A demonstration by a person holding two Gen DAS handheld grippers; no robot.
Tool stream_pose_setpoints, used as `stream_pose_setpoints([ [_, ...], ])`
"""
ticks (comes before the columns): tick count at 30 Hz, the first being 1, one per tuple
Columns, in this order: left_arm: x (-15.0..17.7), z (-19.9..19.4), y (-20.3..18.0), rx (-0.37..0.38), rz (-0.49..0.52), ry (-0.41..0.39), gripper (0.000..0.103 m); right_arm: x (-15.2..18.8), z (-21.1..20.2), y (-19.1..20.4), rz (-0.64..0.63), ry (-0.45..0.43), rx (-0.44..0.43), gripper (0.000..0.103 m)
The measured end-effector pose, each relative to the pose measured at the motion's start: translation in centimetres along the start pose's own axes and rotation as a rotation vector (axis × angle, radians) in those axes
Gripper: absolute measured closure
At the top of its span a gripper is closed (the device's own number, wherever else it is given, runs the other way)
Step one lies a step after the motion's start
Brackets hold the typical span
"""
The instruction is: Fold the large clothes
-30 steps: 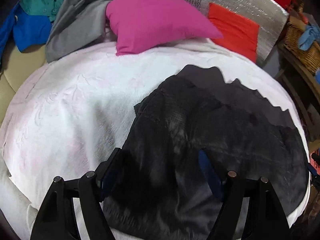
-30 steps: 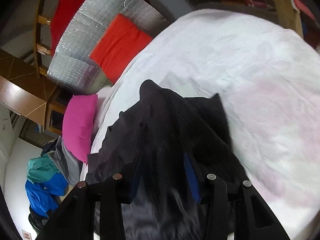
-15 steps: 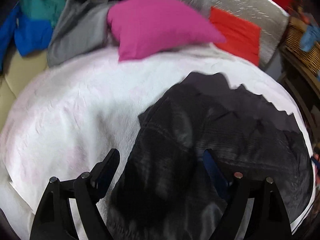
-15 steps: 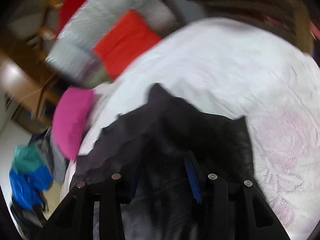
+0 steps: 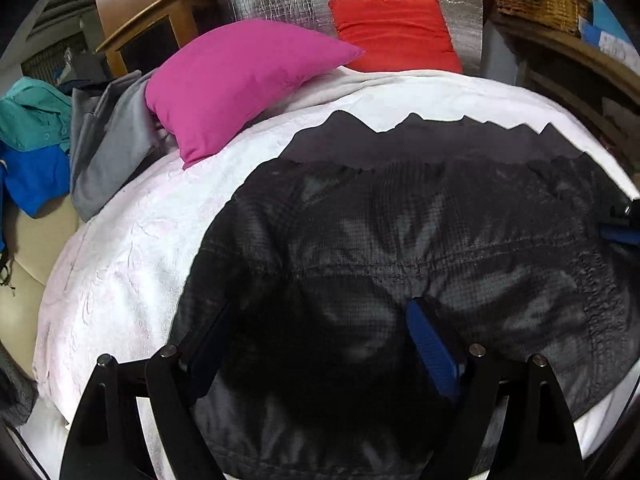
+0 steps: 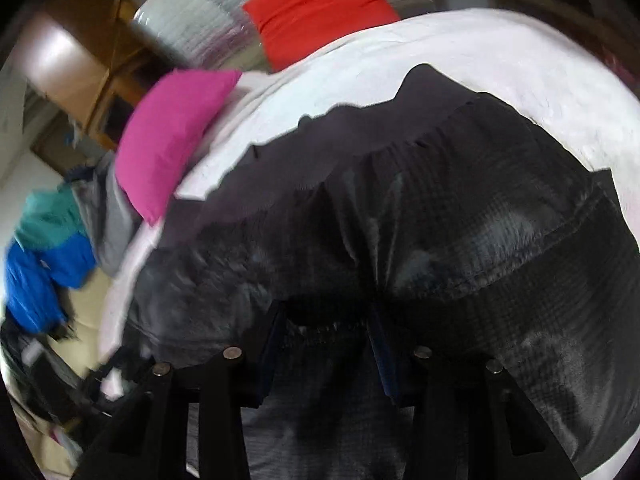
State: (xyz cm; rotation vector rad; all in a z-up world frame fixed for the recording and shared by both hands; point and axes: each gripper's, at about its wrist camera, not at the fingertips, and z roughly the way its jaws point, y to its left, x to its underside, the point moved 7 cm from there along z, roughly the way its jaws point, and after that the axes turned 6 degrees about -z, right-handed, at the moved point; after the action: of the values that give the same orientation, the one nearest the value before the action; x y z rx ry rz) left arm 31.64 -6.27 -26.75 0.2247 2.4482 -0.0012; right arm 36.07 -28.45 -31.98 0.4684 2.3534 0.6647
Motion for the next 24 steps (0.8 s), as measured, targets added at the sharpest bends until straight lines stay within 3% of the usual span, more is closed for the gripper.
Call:
stream_pose_setpoints([
  [4,-1.8,-1.2,4.6,0.047,-0.117,-0.046,0.016,-2.2,-5.5,-3.2,0.081,-0.183,-0.014,0.027],
  [8,-2.7,0.2,9.6,0.099,-0.244,0.002,0.016,-2.9,-9.1,-9.8,0.223,-0.246,0.007,0.026],
  [11,-2.5,1.8,11.7,0.209,-0.337,0.082,0.016,-2.2,-10.0,-14.5,0.343,-0.225,-0.001,0.026],
  [15,-2.0,3.2,11.7,0.349,-0.383,0.163,0.016,-1.3,-9.2,-17.4,0.361,-0.149,-0.008,0.024],
  [21,-1.6,5.5,10.4,0.467,-0.411,0.265,0.016,0.2,-5.0,-16.9,0.256,0.046,-0.073,0.023],
  [24,-0.9,6.5,8.6,0.551,-0.403,0.351,0.016,0.1,-3.4,-15.2,0.178,0.063,-0.1,0.011],
])
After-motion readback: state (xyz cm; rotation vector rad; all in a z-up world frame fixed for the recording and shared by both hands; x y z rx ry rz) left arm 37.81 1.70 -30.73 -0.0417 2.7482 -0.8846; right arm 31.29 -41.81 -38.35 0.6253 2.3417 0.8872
